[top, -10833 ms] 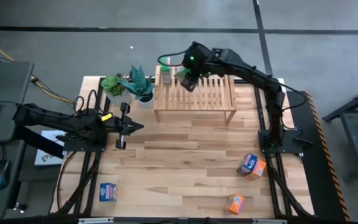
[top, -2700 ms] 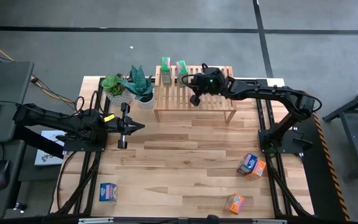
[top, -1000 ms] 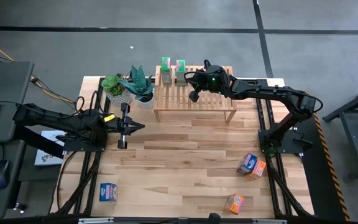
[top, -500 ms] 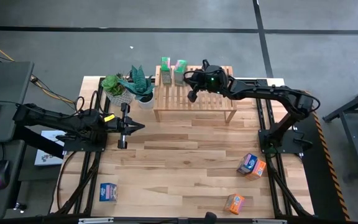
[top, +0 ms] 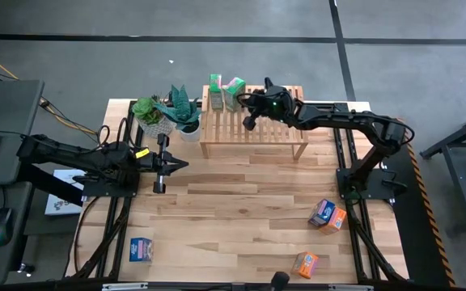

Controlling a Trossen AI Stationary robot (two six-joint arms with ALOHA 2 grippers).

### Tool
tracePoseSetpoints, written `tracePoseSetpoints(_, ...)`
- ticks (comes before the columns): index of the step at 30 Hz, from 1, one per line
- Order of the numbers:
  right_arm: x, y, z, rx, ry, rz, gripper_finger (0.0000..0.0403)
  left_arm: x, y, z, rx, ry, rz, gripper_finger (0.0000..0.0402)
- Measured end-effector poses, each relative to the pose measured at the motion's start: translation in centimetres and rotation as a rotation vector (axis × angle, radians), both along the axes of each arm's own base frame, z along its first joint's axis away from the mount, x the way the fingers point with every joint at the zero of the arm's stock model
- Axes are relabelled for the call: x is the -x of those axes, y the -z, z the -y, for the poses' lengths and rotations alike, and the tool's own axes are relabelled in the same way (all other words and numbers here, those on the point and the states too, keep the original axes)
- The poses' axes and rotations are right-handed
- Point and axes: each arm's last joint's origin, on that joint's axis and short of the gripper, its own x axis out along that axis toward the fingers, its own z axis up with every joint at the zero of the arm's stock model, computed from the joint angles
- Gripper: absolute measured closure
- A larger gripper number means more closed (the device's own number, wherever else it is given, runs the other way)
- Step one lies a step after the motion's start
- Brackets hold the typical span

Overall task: Stack cereal on shelf
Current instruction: Put the green cereal box on the shelf aligned with the other green cereal box

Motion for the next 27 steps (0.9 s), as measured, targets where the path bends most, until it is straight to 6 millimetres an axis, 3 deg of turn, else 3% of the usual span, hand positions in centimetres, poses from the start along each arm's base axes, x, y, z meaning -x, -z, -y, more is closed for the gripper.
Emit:
tracePoseSetpoints(6, 0.3, 0.0, 0.8, 0.021, 0.036, -0.023, 0.0403, 0.0, 0.0, 0.0, 0.000, 0.000, 0.001, 0.0402)
tracePoseSetpoints(17, 0.5, -0.7, 2.0, -0.011, 0.004, 0.107, 0.0403, 0.0, 0.0, 0.0, 0.000, -0.003, 0.001, 0.0401)
tracePoseSetpoints(27, -0.3, 0.5, 2.9, -0.033, -0.015, 0.170, 0.0403, 0.0, 0.0, 0.0, 0.000, -0.003, 0.000, 0.0401)
